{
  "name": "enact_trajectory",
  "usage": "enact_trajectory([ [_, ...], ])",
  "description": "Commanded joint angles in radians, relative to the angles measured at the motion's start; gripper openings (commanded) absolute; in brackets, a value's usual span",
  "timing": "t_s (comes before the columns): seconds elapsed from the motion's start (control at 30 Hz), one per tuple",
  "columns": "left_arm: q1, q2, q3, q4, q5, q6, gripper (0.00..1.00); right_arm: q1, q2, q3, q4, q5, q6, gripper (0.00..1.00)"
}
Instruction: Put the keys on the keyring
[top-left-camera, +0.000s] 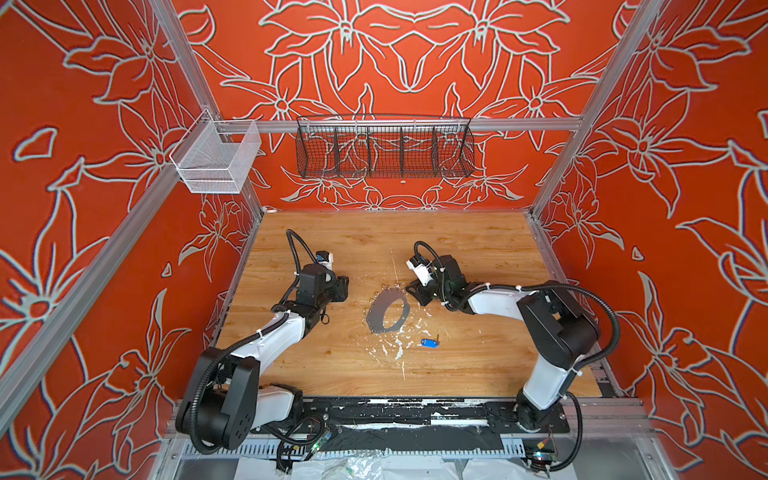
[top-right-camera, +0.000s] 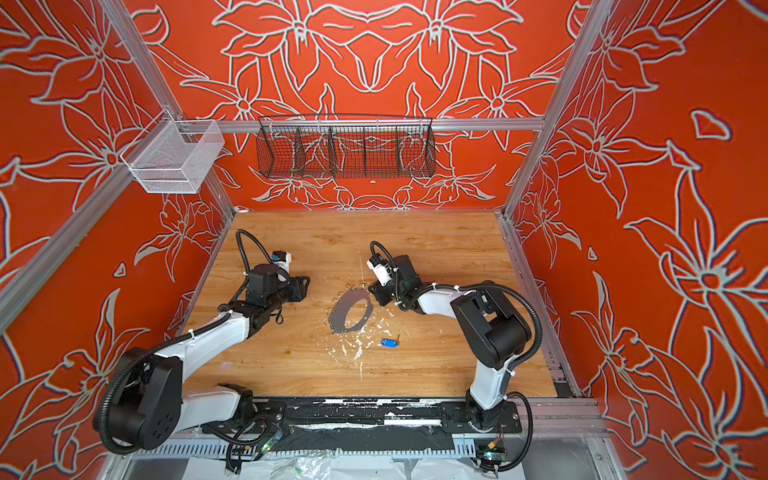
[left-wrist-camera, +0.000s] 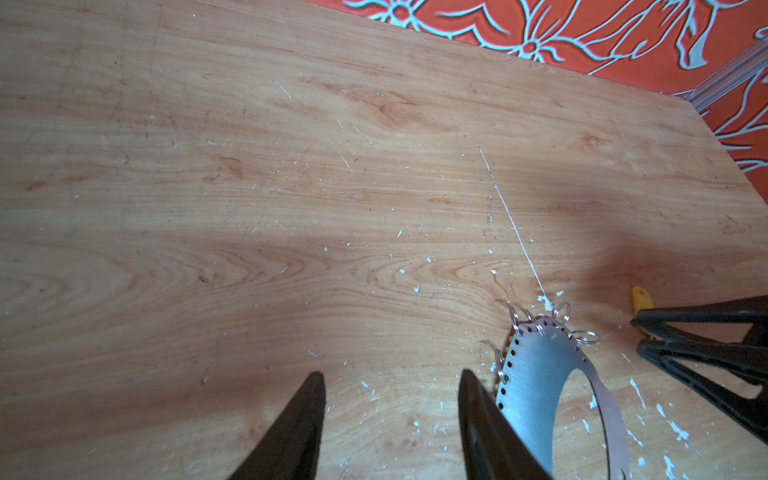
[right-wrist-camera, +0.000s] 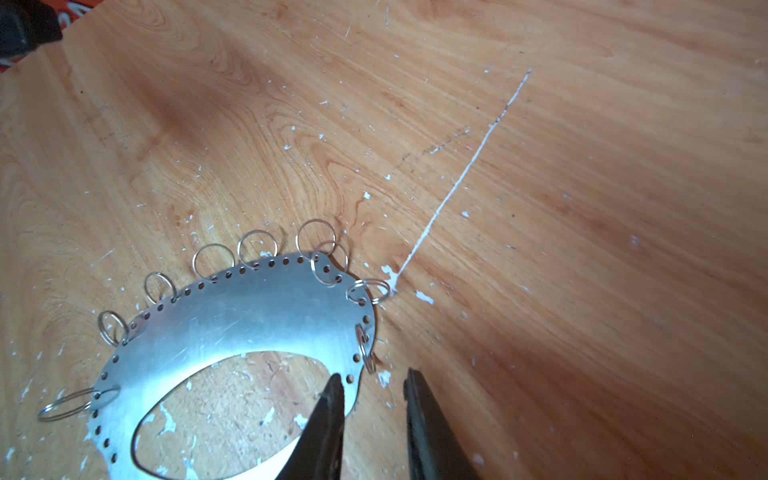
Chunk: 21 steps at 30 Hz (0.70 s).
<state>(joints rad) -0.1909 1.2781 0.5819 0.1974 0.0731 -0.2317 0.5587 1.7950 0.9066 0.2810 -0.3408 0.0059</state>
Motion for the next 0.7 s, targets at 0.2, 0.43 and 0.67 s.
enact_trajectory([
  [0.2,-0.014,-0.028,-0.018,0.046,-0.017,0.009,0.50,0.037,0.057,0.062,-0.061,0.002,-0.047,0.24],
  [0.43,-0.016,-0.041,-0.027,0.051,-0.017,0.009,0.49,0.039,0.099,0.085,-0.070,0.037,-0.046,0.19],
  [0.67,-0.016,-0.049,-0.035,0.057,-0.032,0.006,0.49,0.040,0.100,0.101,-0.092,0.056,-0.042,0.15],
])
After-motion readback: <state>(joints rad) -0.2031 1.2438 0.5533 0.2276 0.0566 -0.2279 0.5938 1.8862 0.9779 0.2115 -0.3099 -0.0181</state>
